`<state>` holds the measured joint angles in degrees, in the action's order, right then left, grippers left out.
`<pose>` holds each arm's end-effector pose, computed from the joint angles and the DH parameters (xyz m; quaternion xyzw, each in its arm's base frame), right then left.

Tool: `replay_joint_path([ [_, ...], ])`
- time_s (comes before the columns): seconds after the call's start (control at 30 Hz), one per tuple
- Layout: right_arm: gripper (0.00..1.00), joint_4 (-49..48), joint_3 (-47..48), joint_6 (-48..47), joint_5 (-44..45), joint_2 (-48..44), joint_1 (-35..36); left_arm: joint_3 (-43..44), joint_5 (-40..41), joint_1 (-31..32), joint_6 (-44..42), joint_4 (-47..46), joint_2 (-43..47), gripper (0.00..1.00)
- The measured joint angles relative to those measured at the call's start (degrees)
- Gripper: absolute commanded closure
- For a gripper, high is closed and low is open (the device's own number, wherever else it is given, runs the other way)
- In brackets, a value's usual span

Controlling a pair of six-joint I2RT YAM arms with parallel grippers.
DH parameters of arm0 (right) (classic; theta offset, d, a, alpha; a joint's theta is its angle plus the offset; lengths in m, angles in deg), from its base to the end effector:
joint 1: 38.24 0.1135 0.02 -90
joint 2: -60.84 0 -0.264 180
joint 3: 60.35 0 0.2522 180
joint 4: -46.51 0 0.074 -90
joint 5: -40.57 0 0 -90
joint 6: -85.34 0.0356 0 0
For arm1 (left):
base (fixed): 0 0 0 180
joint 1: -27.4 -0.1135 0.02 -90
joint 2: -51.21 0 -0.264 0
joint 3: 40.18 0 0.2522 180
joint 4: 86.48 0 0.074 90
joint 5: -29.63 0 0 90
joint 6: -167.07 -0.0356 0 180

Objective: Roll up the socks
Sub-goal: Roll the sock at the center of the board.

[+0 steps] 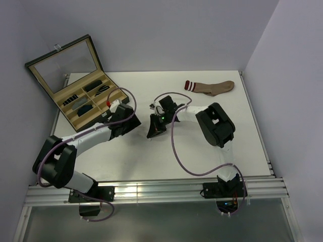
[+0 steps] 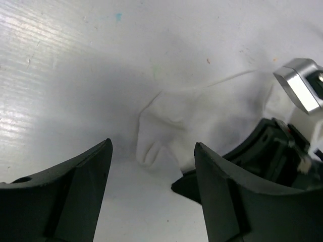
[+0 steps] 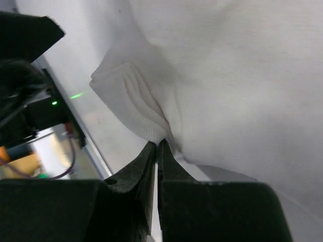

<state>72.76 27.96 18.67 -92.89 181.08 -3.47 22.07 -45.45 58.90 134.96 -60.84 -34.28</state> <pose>0.3307 0.2594 0.1234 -0.1900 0.8788 0.4349 0.0497 0.2625 -0.1501 0.1955 -0.2563 0.8935 -0.1585 0.3330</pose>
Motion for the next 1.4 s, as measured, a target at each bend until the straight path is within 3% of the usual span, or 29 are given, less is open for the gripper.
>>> replay_joint_path([
  [0.2, 1.00, 0.6, 0.7, 1.7, -5.4, 2.1, -2.0, -4.2, -1.3, 0.0, -1.5, -1.4, 3.7, 0.30],
  [0.7, 1.00, 3.6, 2.4, 1.7, -4.3, 2.5, -1.7, -5.9, -6.1, 0.6, 4.0, -3.1, -1.2, 0.37],
  [1.1, 1.00, 3.5, 2.4, 1.7, -4.0, 2.6, -1.4, -2.6, -6.1, 0.9, 5.4, -3.8, -7.0, 0.73],
  [1.2, 1.00, 3.3, 2.4, 1.2, -4.0, 2.6, -1.0, -0.9, -6.1, 0.9, 5.4, -3.3, -8.2, 0.86],
  [1.23, 1.00, 3.2, 2.4, 0.9, -4.0, 2.5, -0.9, -0.5, -6.0, 0.9, 5.2, -3.0, -8.5, 0.95],
  [1.33, 0.90, 2.5, 1.6, -0.6, -2.6, 1.4, -0.4, 1.3, -6.0, 0.9, 4.6, -1.2, -9.4, 1.00],
  [1.4, 0.76, 1.0, -0.5, -1.9, -0.3, -0.7, 0.2, 2.3, -6.1, 1.0, 4.1, 0.1, -9.9, 1.00],
])
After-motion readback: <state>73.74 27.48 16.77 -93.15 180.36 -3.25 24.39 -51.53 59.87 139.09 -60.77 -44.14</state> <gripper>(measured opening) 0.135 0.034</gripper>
